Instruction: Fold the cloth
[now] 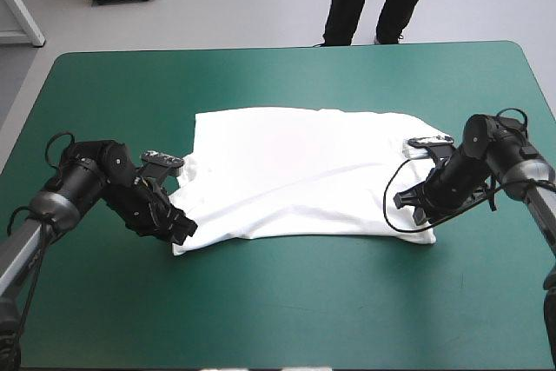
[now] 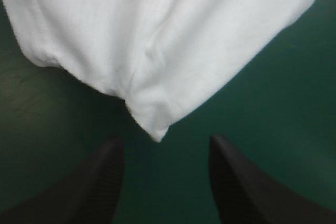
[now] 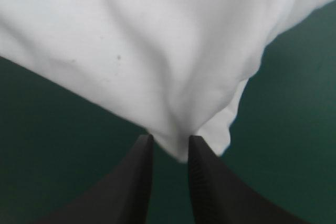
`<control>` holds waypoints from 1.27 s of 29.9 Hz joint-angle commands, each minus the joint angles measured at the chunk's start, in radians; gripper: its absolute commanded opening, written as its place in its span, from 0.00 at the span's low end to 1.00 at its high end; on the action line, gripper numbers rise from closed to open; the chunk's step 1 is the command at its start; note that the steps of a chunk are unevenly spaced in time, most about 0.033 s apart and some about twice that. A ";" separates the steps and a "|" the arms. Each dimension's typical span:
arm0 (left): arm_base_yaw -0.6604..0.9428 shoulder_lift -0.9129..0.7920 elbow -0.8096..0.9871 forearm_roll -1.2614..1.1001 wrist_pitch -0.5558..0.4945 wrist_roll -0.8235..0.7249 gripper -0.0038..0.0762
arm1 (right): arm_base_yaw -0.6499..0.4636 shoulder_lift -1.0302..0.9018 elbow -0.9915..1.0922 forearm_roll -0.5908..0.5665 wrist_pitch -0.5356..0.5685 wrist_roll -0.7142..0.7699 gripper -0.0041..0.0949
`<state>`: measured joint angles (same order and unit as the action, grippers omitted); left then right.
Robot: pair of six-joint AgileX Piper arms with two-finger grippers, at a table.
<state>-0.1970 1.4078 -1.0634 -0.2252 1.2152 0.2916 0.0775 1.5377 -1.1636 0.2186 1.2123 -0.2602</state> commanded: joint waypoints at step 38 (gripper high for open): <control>0.080 0.303 -0.252 0.054 -0.199 -0.031 0.58 | -0.009 -0.129 -0.356 -0.126 -0.005 0.048 0.50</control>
<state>-0.1162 1.7388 -1.2838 -0.1399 1.0114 0.2527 0.0775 1.4383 -1.4872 0.0906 1.2382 -0.2092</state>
